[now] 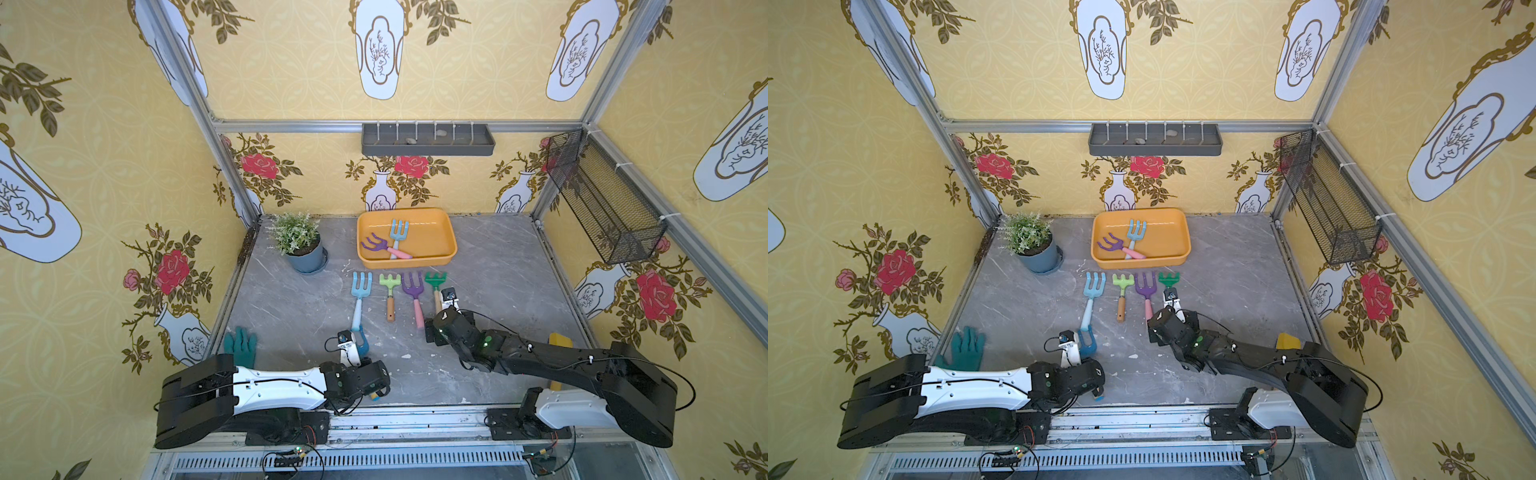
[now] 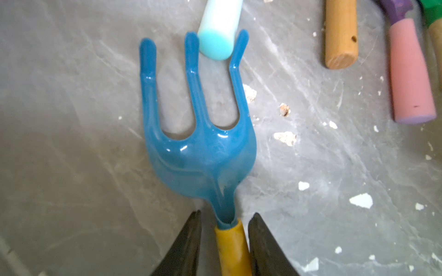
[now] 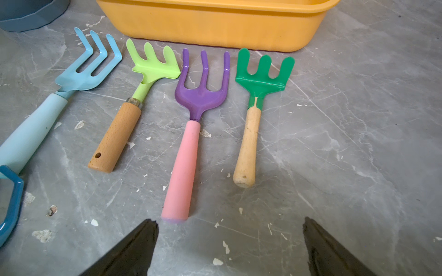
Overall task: Take the hand rake out of the storage box
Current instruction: Place the rake at the center of the board.
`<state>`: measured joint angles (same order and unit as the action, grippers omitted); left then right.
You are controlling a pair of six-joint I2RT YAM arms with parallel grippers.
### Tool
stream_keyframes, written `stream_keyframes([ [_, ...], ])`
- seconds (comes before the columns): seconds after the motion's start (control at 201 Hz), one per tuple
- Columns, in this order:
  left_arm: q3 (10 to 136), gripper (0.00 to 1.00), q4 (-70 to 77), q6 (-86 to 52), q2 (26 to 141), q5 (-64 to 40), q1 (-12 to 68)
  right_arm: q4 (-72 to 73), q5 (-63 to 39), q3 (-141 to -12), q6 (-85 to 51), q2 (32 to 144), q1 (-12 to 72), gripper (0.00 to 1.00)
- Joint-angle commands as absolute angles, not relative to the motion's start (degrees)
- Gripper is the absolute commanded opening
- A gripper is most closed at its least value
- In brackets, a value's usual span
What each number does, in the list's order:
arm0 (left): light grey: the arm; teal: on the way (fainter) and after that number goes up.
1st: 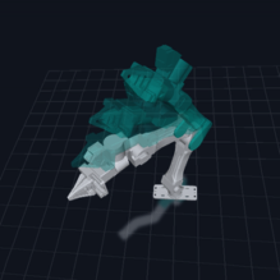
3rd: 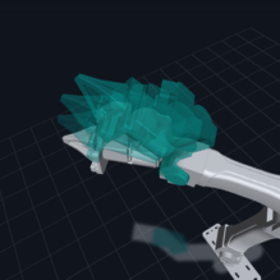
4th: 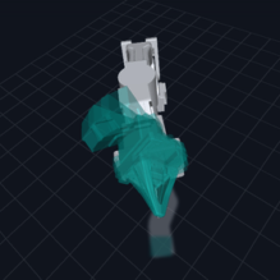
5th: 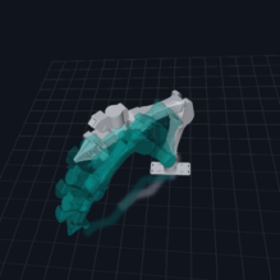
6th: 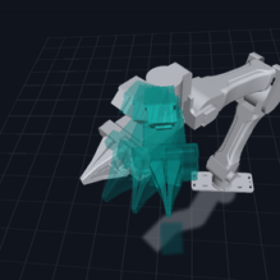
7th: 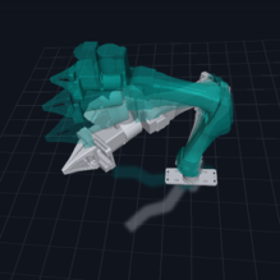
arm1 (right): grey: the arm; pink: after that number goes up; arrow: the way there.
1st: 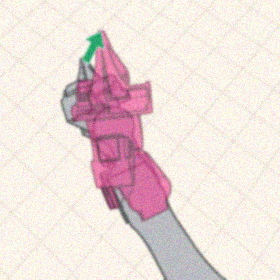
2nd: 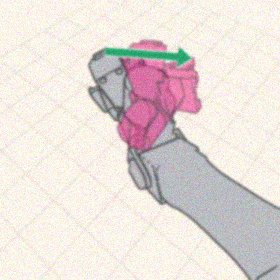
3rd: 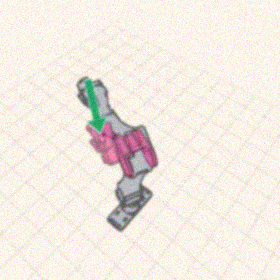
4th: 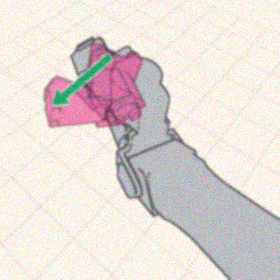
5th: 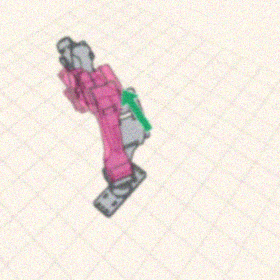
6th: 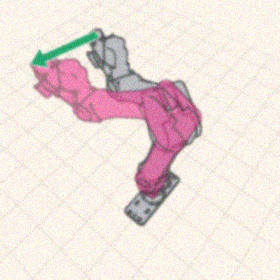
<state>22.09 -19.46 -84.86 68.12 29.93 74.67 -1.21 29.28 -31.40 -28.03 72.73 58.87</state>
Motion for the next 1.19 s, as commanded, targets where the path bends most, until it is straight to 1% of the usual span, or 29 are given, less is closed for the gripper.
stream_keyframes([
  [0.0, 20.6, 0.33, -27.8, -83.3, 65.0, 25.3, 74.6, 0.6, 30.5, -31.0, -27.9, 72.1, 58.9, 0.97],
  [0.09, 20.2, 0.35, -29.4, -82.0, 61.6, 25.3, 74.5, 0.7, 30.4, -30.9, -27.9, 71.9, 58.9, 0.98],
  [0.129, 20.3, 0.38, -30.8, -82.2, 60.6, 25.4, 74.5, 0.7, 30.3, -30.9, -27.9, 71.9, 58.9, 0.98],
  [0.209, 21.2, 0.53, -33.6, -82.2, 59.2, 25.7, 74.4, 0.9, 30.2, -30.8, -27.9, 71.9, 58.9, 0.97],
  [0.239, 21.8, 0.60, -34.4, -82.1, 59.0, 25.7, 74.4, 0.9, 30.2, -30.8, -27.9, 71.9, 58.9, 0.98],
  [0.269, 22.4, 0.64, -35.2, -81.8, 59.0, 25.5, 74.4, 0.8, 30.2, -30.8, -27.9, 71.9, 58.8, 0.98],
  [0.349, 24.0, 0.67, -36.0, -80.7, 59.9, 24.6, 74.4, 0.9, 30.2, -30.6, -27.9, 72.0, 58.8, 0.97],
  [0.408, 25.1, 0.67, -35.6, -79.9, 61.8, 23.1, 74.4, 0.9, 30.1, -30.5, -27.9, 72.0, 58.8, 0.98],
  [0.468, 25.8, 0.66, -34.4, -78.8, 64.6, 21.6, 74.5, 1.0, 30.1, -30.5, -27.9, 72.1, 58.8, 0.98],
  [0.568, 27.0, 0.59, -33.8, -78.5, 69.2, 21.4, 74.6, 1.3, 30.1, -30.1, -27.8, 72.2, 58.9, 0.98],
  [0.672, 26.8, 0.49, -30.5, -77.1, 71.6, 20.9, 74.6, 1.6, 29.8, -29.8, -27.6, 72.0, 58.7, 0.98],
  [0.792, 27.1, 0.37, -30.7, -75.9, 71.8, 21.7, 74.5, 1.9, 29.7, -29.5, -27.6, 71.9, 58.7, 0.98],
  [0.866, 26.8, 0.33, -30.5, -74.0, 70.6, 22.5, 74.4, 2.2, 29.6, -29.4, -27.5, 72.0, 58.7, 0.97],
  [0.916, 26.3, 0.27, -29.0, -70.9, 69.4, 22.8, 74.4, 2.6, 29.6, -29.1, -27.3, 72.1, 58.7, 0.98],
  [1.011, 24.9, 0.26, -27.3, -67.7, 66.7, 22.7, 73.9, 2.9, 29.6, -28.8, -27.2, 72.4, 58.6, 0.98],
  [1.051, 24.3, 0.24, -26.7, -66.0, 65.6, 22.5, 73.6, 3.0, 29.5, -28.8, -27.3, 72.5, 58.5, 0.97],
  [1.066, 24.1, 0.21, -26.4, -65.3, 65.3, 22.4, 73.5, 3.0, 29.5, -28.8, -27.3, 72.6, 58.5, 0.98],
  [1.09, 24.0, 0.20, -26.2, -64.5, 64.8, 22.3, 73.3, 2.9, 29.4, -28.9, -27.3, 72.7, 58.4, 0.97],
  [1.19, 22.9, 0.23, -26.5, -64.1, 63.3, 21.6, 71.1, 3.0, 29.4, -29.0, -27.2, 73.2, 58.3, 0.97],
])
